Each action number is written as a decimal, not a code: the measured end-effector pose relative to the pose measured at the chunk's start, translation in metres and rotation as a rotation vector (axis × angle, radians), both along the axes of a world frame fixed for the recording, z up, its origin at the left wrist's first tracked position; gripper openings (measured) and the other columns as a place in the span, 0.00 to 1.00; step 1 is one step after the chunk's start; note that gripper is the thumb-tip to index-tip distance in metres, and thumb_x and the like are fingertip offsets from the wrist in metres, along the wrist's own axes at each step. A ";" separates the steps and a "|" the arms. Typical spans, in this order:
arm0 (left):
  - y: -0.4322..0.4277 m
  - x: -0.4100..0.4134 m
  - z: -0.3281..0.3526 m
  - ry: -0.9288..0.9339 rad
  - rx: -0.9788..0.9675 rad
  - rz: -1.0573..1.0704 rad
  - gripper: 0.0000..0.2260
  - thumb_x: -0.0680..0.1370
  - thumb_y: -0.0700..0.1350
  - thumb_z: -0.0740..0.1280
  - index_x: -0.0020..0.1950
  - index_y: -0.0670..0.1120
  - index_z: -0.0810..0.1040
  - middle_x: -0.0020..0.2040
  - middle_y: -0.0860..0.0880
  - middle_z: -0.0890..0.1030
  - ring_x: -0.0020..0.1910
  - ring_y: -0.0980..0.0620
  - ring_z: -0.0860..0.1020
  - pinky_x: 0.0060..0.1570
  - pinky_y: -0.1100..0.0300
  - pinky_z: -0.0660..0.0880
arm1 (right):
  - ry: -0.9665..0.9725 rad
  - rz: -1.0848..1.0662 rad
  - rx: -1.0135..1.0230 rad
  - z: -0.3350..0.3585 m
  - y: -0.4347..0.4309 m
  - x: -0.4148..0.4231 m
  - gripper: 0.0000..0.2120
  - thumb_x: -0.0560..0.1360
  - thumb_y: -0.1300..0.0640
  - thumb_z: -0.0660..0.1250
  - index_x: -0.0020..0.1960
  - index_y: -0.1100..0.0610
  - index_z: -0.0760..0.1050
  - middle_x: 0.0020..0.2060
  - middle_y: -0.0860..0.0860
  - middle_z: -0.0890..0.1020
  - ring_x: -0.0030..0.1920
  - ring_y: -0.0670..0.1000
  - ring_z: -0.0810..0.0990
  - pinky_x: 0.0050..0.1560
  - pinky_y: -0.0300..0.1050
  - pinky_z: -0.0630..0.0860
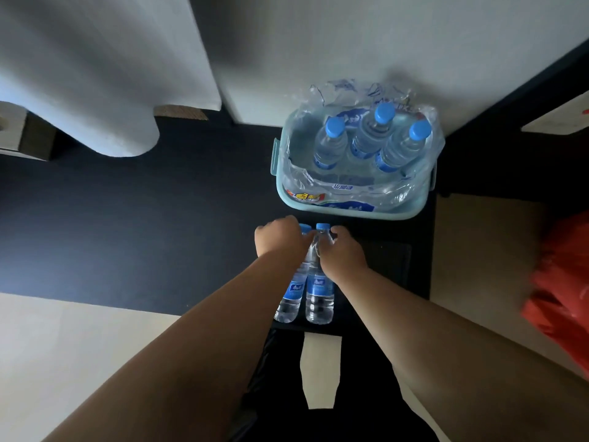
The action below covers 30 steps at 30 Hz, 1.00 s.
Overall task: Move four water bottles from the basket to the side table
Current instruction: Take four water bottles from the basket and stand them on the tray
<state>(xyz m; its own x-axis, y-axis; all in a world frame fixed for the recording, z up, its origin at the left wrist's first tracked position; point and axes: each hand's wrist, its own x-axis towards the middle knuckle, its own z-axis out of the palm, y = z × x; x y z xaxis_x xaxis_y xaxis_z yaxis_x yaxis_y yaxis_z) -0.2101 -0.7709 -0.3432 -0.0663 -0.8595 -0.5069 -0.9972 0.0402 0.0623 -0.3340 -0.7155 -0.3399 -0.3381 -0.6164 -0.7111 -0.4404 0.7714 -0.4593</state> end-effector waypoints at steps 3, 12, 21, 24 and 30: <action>0.001 -0.002 -0.004 0.012 0.046 0.023 0.19 0.75 0.66 0.58 0.37 0.51 0.69 0.30 0.54 0.70 0.32 0.49 0.72 0.39 0.54 0.65 | 0.027 0.043 -0.028 -0.003 0.005 0.000 0.18 0.83 0.50 0.61 0.69 0.56 0.73 0.62 0.58 0.81 0.60 0.61 0.81 0.57 0.50 0.77; 0.022 0.002 0.028 0.031 0.056 -0.130 0.15 0.78 0.54 0.53 0.44 0.51 0.76 0.36 0.51 0.80 0.33 0.48 0.76 0.42 0.54 0.71 | 0.067 0.207 -0.049 0.023 0.021 -0.027 0.18 0.80 0.48 0.63 0.68 0.49 0.73 0.63 0.55 0.75 0.60 0.57 0.78 0.59 0.54 0.78; 0.003 0.017 0.075 0.023 -0.001 -0.165 0.14 0.78 0.60 0.58 0.52 0.53 0.77 0.45 0.52 0.82 0.43 0.47 0.80 0.41 0.55 0.73 | 0.108 0.332 -0.115 0.072 -0.001 -0.063 0.21 0.81 0.47 0.63 0.72 0.52 0.71 0.68 0.52 0.75 0.66 0.53 0.75 0.61 0.49 0.75; -0.013 0.013 0.094 0.064 -0.033 -0.126 0.13 0.75 0.59 0.60 0.52 0.53 0.77 0.45 0.52 0.82 0.44 0.47 0.80 0.41 0.55 0.76 | 0.114 0.346 -0.151 0.092 -0.009 -0.072 0.19 0.82 0.48 0.63 0.71 0.53 0.73 0.66 0.52 0.77 0.62 0.53 0.78 0.59 0.48 0.76; -0.046 -0.005 0.130 0.115 -0.147 -0.108 0.13 0.75 0.60 0.60 0.52 0.56 0.76 0.44 0.54 0.81 0.40 0.49 0.76 0.36 0.56 0.71 | 0.121 0.342 -0.271 0.127 -0.034 -0.087 0.16 0.83 0.50 0.61 0.68 0.53 0.76 0.63 0.51 0.80 0.59 0.52 0.80 0.58 0.49 0.78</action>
<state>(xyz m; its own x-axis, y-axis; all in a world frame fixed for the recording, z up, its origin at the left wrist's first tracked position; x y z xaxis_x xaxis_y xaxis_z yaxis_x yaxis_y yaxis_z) -0.2153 -0.8165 -0.2127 -0.2118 -0.9083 -0.3608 -0.9734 0.1630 0.1609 -0.4212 -0.7499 -0.2124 -0.1536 -0.8658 -0.4762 -0.7122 0.4311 -0.5540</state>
